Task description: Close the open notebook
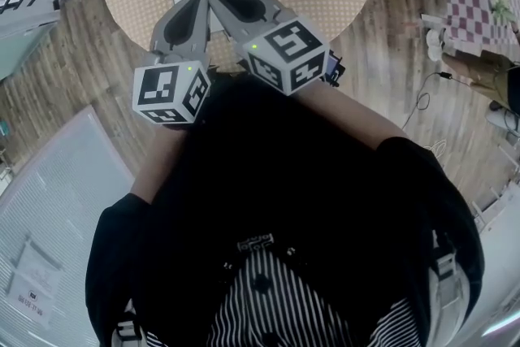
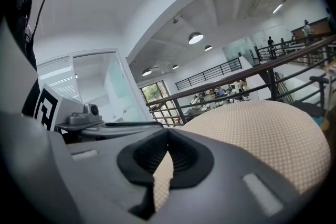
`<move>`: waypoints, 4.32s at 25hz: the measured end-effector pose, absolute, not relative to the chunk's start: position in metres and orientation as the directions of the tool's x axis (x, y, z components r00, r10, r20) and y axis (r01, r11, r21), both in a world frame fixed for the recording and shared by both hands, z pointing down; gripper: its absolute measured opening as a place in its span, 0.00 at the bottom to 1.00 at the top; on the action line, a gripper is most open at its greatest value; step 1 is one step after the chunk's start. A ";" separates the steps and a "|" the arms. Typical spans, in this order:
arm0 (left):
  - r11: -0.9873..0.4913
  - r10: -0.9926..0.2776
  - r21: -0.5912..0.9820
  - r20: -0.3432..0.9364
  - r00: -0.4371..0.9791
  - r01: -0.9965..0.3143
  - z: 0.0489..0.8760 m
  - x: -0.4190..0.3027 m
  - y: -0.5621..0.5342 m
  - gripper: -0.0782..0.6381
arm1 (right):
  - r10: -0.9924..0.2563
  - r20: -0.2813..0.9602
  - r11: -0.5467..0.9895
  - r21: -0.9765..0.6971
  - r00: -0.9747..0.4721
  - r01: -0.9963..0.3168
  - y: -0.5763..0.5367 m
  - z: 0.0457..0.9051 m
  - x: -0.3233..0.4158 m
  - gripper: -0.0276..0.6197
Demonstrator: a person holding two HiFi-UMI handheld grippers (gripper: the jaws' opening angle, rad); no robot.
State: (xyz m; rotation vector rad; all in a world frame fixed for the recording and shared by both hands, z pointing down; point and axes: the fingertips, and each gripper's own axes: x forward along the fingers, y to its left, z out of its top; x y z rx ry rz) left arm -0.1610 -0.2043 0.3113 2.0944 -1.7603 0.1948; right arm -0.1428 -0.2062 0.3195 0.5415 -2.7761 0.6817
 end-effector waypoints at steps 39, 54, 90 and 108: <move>-0.214 -0.831 0.431 0.391 0.396 -0.876 0.376 -0.163 -0.254 0.11 | -0.386 0.442 0.703 -0.428 -0.810 -0.568 -0.250 0.379 -0.142 0.05; -0.273 -0.760 0.435 0.449 0.470 -0.858 0.422 -0.156 -0.269 0.11 | -0.377 0.532 0.675 -0.403 -0.758 -0.618 -0.273 0.422 -0.140 0.05; -0.262 -0.558 0.443 0.656 0.509 -0.858 0.568 -0.134 -0.290 0.11 | -0.277 0.748 0.450 -0.454 -0.604 -0.769 -0.298 0.589 -0.084 0.09; -0.251 -0.446 0.497 0.702 0.555 -0.831 0.628 -0.137 -0.264 0.12 | -0.132 0.902 0.498 -0.298 -0.411 -0.814 -0.271 0.694 -0.046 0.34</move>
